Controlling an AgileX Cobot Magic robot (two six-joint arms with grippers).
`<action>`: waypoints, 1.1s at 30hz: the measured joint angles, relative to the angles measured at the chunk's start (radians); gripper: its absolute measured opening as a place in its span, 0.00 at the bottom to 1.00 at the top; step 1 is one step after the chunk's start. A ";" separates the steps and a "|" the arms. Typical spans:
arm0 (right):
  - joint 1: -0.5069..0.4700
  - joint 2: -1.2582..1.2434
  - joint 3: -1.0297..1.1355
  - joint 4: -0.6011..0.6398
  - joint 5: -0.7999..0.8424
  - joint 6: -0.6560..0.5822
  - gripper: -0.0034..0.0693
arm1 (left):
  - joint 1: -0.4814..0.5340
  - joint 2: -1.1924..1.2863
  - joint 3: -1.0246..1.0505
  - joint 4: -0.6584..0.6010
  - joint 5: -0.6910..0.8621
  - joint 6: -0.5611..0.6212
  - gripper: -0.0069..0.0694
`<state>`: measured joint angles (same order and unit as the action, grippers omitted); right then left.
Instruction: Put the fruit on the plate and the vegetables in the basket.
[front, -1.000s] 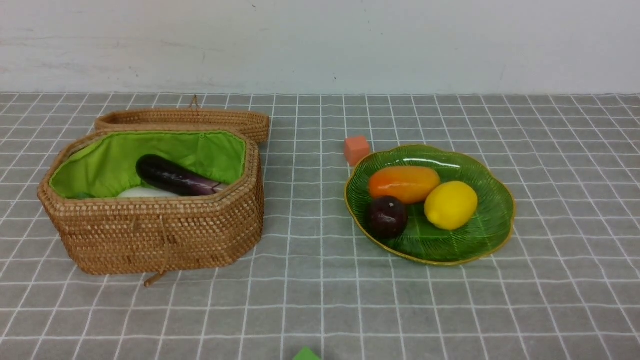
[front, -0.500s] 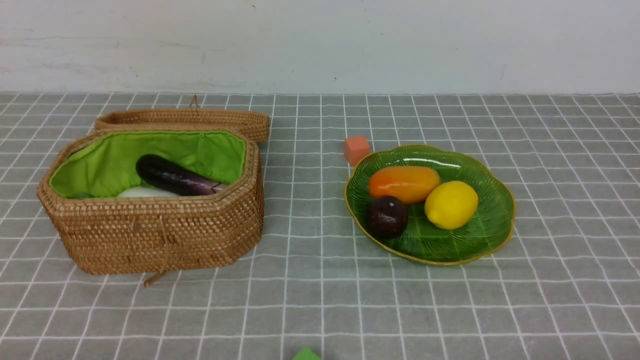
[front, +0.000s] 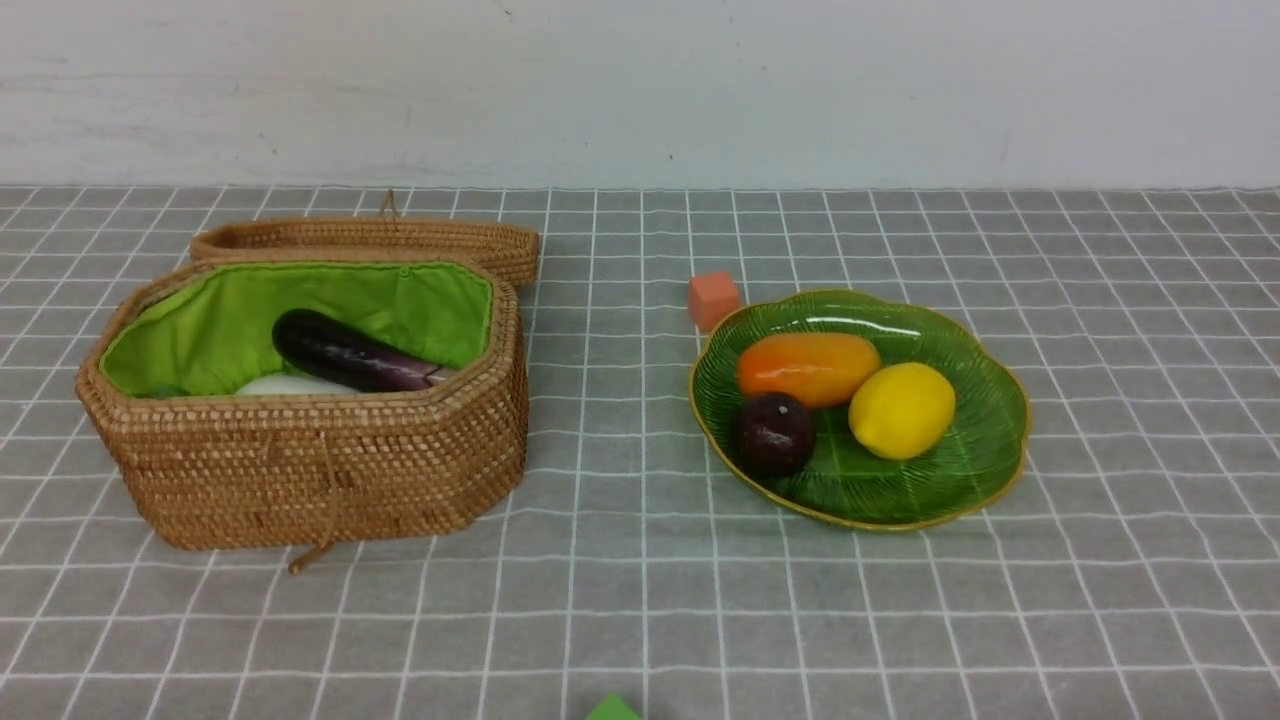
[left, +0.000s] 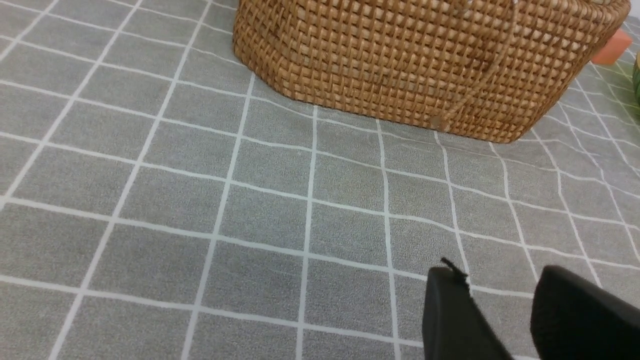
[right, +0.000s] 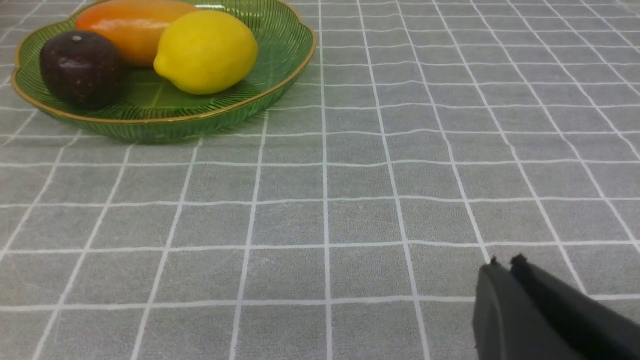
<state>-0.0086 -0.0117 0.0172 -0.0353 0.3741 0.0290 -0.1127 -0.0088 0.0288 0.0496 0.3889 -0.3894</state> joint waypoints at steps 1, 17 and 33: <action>0.000 0.000 0.000 0.000 0.000 0.000 0.07 | 0.000 0.000 0.000 0.000 0.000 0.000 0.40; 0.000 0.000 0.001 0.000 -0.001 0.000 0.09 | 0.000 0.000 0.000 0.000 0.000 0.000 0.40; 0.000 0.000 0.001 0.000 -0.003 0.000 0.11 | 0.000 0.000 0.000 0.000 0.000 0.000 0.40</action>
<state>-0.0086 -0.0117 0.0180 -0.0353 0.3709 0.0290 -0.1127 -0.0088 0.0288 0.0496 0.3889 -0.3894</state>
